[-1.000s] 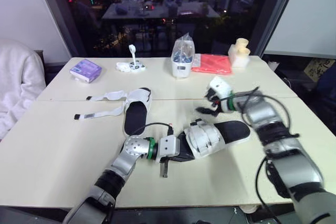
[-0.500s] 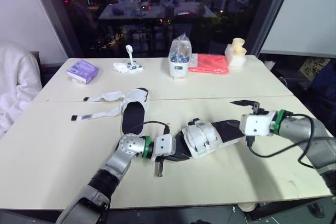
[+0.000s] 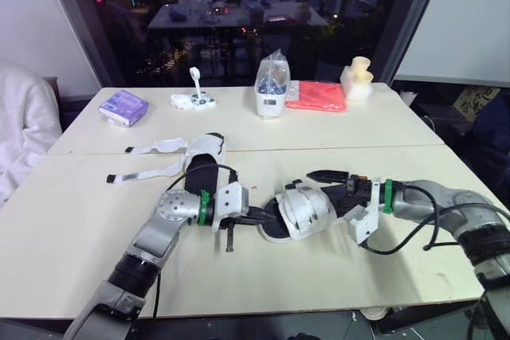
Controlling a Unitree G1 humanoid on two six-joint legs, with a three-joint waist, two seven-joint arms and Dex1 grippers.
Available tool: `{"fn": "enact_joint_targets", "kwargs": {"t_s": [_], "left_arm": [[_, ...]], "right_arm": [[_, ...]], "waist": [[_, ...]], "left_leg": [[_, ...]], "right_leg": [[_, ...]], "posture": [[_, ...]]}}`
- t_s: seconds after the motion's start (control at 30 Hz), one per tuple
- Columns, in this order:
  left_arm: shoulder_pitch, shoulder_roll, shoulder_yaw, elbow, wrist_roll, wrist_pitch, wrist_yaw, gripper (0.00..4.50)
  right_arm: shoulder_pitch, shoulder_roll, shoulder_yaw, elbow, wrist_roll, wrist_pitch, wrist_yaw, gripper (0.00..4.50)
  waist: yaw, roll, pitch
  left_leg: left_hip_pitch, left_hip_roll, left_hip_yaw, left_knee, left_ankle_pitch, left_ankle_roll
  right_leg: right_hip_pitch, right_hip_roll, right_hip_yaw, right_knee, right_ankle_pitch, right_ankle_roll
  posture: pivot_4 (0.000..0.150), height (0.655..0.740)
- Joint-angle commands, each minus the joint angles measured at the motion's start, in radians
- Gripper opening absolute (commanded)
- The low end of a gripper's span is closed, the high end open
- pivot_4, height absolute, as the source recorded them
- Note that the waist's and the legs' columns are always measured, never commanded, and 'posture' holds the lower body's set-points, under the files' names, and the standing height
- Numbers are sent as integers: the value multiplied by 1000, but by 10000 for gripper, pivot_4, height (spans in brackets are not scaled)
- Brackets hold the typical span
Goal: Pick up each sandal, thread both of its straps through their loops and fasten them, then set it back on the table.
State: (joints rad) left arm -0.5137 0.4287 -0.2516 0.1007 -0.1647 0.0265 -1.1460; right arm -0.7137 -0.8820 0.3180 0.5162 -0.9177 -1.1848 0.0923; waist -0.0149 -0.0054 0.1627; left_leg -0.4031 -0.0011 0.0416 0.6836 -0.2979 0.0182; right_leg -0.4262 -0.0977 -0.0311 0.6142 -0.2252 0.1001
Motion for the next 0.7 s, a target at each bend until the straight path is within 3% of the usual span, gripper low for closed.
{"fn": "enact_joint_targets", "kwargs": {"t_s": [0.03,0.23,0.33,0.57,0.7], "left_arm": [[6,12,39,-58,-27,26,30,0],[8,17,69,-67,-38,58,73,0],[14,28,84,-66,-34,54,97,0],[25,35,98,-80,-38,60,133,0],[34,34,107,-100,-45,71,154,0]], "right_arm": [[-50,19,56,6,-107,-84,-128,40207],[-115,45,163,28,-270,-118,-310,40207],[-139,50,197,50,-301,-117,-356,32255],[-174,36,230,106,-311,-61,-411,1767],[-175,36,177,159,-200,10,-362,27]], "waist": [[2,0,0],[1,0,0],[-2,0,0],[-3,0,0],[-1,0,0]], "left_leg": [[0,0,0,0,0,0],[-1,0,1,0,1,-1],[0,0,1,0,1,-2],[1,0,2,0,1,-2],[0,0,2,0,1,-2]], "right_leg": [[0,0,0,0,0,0],[0,0,1,0,0,0],[0,0,1,1,0,0],[0,0,1,1,0,0],[0,0,1,1,0,0]], "posture": [[1500,7400],[1500,7400],[1500,7400],[1500,7400],[1500,7400]]}}
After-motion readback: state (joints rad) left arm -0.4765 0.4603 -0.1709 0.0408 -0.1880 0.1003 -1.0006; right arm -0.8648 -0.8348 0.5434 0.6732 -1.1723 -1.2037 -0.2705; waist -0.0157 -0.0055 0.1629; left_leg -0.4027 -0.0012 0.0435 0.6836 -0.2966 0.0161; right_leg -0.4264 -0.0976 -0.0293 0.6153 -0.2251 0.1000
